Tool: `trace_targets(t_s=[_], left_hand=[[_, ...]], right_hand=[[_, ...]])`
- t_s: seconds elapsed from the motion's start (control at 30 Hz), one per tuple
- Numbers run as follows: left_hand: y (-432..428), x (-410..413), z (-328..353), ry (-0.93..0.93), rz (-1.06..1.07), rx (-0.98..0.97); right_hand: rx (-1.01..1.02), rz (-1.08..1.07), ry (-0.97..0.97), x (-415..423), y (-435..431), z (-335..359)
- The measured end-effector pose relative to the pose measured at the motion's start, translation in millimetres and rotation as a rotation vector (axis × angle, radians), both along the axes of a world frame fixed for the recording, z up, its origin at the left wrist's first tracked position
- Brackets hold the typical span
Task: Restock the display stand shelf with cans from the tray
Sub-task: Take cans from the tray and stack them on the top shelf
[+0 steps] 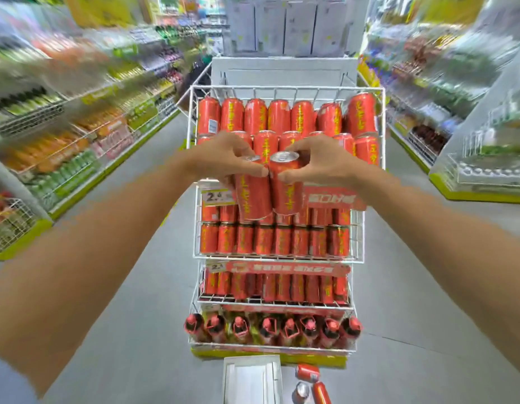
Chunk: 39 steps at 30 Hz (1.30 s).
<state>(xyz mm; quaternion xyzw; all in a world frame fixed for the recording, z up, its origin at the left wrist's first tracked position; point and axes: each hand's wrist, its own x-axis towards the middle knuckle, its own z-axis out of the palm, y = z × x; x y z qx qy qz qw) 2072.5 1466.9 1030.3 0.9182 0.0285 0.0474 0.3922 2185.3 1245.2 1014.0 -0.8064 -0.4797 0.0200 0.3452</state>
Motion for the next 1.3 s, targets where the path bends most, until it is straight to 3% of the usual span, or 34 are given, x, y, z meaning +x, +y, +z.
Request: trace_targets(t_s=[0.57,0.97,1.3], left_hand=[[-17.9,149.6,73.6,-0.259,-0.036,-0.079],[-48.9,229.7,71.5,-0.273,0.174,-0.029],[-46.4,263.8,59.3,-0.162,0.231,-0.085]], right_hand=[[0.119,-0.250,-0.064,102.0,-32.1,80.6],[0.146,-0.311,-0.073,210.5,-40.3,63.2],[0.092,-0.308,-0.095,250.8,-33.9,48.6]])
